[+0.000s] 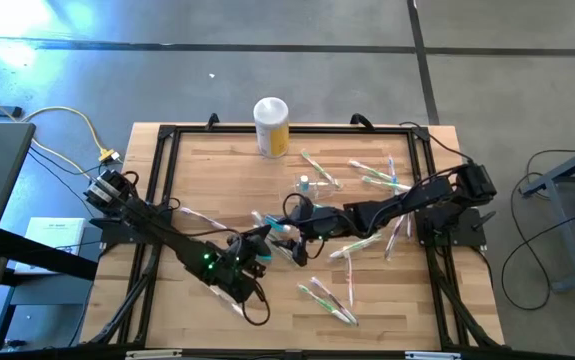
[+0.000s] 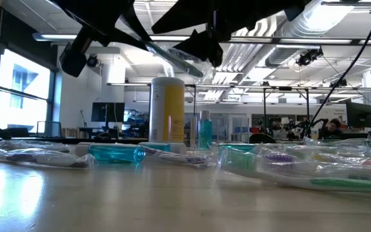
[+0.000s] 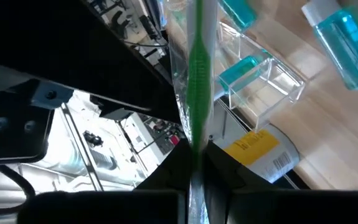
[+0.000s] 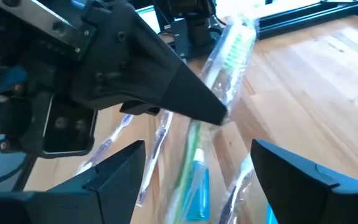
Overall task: Pick & Place toothbrushing station
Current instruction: Put the green toothbrush into the transparent organizer
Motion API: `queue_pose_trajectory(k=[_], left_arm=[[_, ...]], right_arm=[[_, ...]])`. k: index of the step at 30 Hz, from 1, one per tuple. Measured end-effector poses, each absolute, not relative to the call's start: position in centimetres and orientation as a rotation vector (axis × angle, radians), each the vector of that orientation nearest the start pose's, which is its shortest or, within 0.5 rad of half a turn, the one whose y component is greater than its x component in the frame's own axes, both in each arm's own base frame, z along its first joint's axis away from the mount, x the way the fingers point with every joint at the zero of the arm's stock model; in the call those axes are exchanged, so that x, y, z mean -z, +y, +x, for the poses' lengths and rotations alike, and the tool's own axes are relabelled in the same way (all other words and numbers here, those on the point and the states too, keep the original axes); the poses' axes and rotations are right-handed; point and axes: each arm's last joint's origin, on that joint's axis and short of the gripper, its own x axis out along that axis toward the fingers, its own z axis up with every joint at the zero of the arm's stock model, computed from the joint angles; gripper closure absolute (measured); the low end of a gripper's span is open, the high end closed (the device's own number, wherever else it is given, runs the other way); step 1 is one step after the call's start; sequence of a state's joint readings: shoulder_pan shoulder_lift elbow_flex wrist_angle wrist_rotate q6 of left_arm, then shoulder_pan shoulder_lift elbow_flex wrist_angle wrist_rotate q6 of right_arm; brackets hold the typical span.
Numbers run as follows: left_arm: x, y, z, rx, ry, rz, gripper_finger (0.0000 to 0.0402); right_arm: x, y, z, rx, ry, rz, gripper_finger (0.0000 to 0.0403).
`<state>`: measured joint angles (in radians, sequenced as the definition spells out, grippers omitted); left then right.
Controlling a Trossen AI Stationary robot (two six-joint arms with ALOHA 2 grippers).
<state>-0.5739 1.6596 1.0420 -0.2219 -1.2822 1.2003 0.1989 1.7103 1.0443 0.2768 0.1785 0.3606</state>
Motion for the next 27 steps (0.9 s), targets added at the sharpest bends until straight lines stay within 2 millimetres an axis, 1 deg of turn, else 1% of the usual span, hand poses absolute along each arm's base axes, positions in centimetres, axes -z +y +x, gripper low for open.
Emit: queue_pose_trajectory(k=[6,10,16,23,25,27], left_arm=[[-21.7,-15.5,29.1,-0.29,0.914,1.811,0.0389],[-21.7,-15.5,29.1,-0.29,0.915,1.813,0.0389],[-21.7,-15.5,29.1,-0.29,0.915,1.813,0.0389],[-21.7,-15.4,29.2,-0.286,0.925,1.827,0.0389],[-21.7,-15.4,29.2,-0.289,0.923,1.824,0.0389],[-21.7,-15.4,29.2,-0.289,0.919,1.82,0.0389]], right_arm=[[-22.3,6.8,36.9,0.051,0.391,0.284,0.0119],[-22.3,6.1,37.0,0.067,0.393,0.287,0.0119],[-22.3,5.1,37.2,0.031,0.407,0.341,0.0119],[-21.1,4.7,37.9,-0.02,0.424,0.36,0.0119],[-20.7,4.7,37.8,-0.02,0.447,0.356,0.0119],[-20.7,4.6,38.1,-0.039,0.425,0.361,0.0119]])
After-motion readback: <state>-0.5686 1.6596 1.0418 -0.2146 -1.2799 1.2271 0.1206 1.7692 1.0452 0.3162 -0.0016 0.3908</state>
